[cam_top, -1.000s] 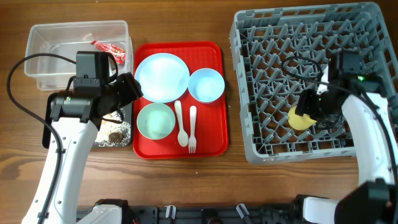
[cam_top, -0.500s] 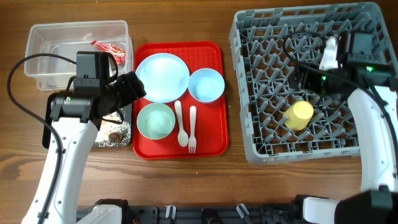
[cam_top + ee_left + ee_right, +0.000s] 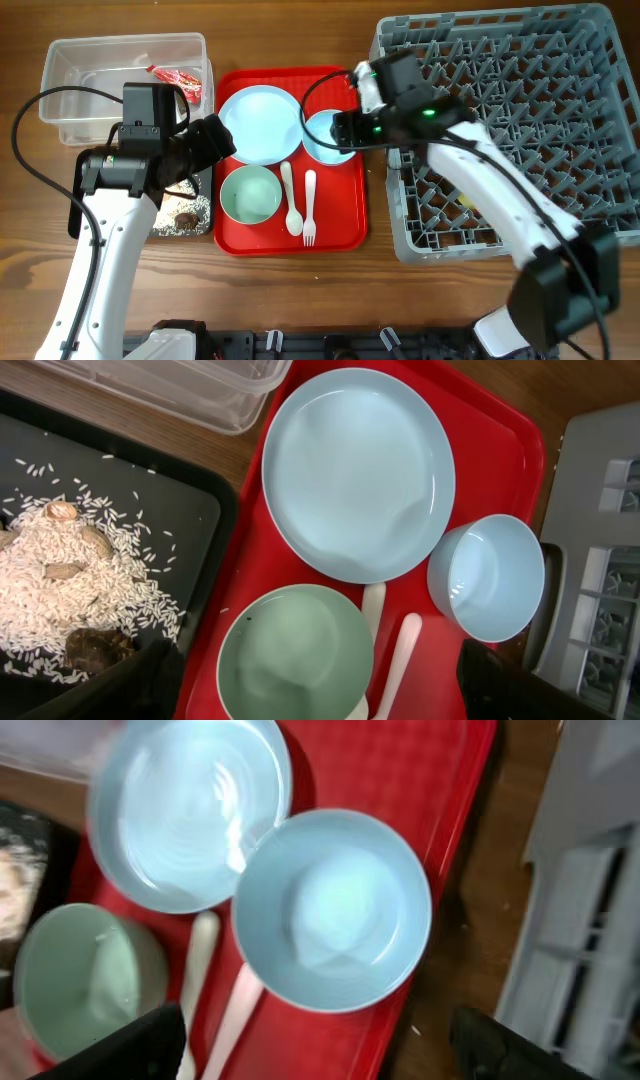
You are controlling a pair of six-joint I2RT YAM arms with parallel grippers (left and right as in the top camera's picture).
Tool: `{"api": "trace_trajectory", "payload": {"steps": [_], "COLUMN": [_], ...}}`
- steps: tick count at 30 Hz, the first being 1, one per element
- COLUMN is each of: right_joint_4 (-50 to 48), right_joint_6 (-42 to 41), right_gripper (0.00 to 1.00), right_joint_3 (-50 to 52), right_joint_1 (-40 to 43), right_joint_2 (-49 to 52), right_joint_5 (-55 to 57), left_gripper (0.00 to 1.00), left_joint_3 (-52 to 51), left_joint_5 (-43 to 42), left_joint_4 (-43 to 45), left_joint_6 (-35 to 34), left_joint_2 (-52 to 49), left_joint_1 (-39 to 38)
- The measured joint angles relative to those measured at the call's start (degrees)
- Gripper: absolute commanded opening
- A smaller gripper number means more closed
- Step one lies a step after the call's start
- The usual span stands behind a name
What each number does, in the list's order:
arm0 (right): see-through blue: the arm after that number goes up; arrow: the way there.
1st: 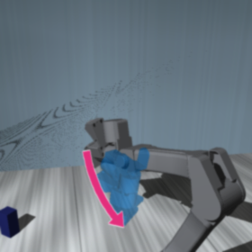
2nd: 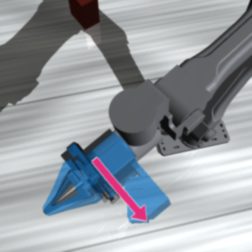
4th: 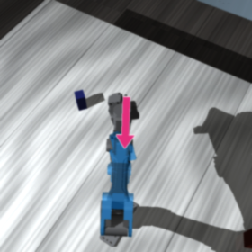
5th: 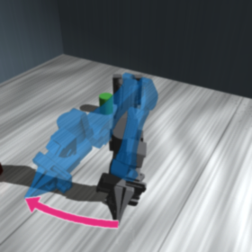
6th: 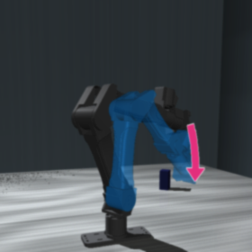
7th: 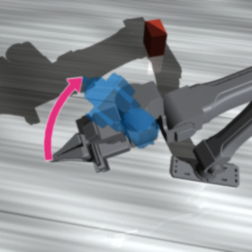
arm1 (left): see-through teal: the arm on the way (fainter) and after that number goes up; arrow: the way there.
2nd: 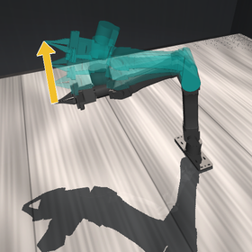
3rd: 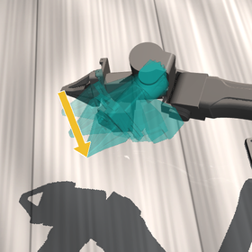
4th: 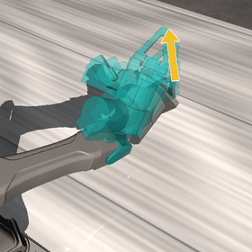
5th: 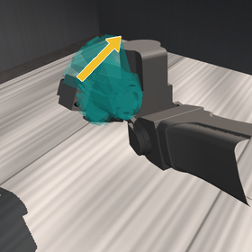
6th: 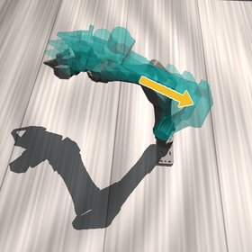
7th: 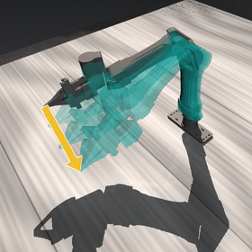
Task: Sort waste into correct bins and load items into the dishwasher rack
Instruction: 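Grasp the blue bowl on the red tray with the right gripper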
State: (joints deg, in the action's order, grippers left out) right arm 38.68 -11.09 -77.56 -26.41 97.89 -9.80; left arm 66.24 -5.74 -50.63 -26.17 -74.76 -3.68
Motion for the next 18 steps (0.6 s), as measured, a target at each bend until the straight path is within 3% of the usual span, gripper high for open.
{"api": "trace_trajectory", "payload": {"steps": [5, 11, 16, 18], "right_joint_4": [-0.87, -2.14, -2.08, -1.7], "right_joint_6": [-8.68, -16.09, -21.51, -23.61], "right_gripper": [0.74, 0.43, 0.12, 0.05], "right_joint_3": [0.02, 0.02, 0.07, 0.07], "right_joint_1": [-1.68, -1.66, -1.66, -1.68], "right_joint_2": [8.09, 12.57, 14.78, 14.78], "right_joint_5": [5.2, 6.67, 6.91, 6.93], "left_gripper": [0.92, 0.96, 0.96, 0.96], "left_joint_3": [0.0, 0.0, 0.0, 0.0], "left_joint_5": [2.43, 4.42, 4.44, 4.44], "left_joint_4": [-1.64, -2.54, -2.58, -2.93], "left_joint_6": [0.0, -0.02, -0.02, -0.02], "left_joint_2": [0.0, 0.0, 0.0, 0.0], "left_joint_1": [1.44, 11.96, 12.81, 12.81]}}
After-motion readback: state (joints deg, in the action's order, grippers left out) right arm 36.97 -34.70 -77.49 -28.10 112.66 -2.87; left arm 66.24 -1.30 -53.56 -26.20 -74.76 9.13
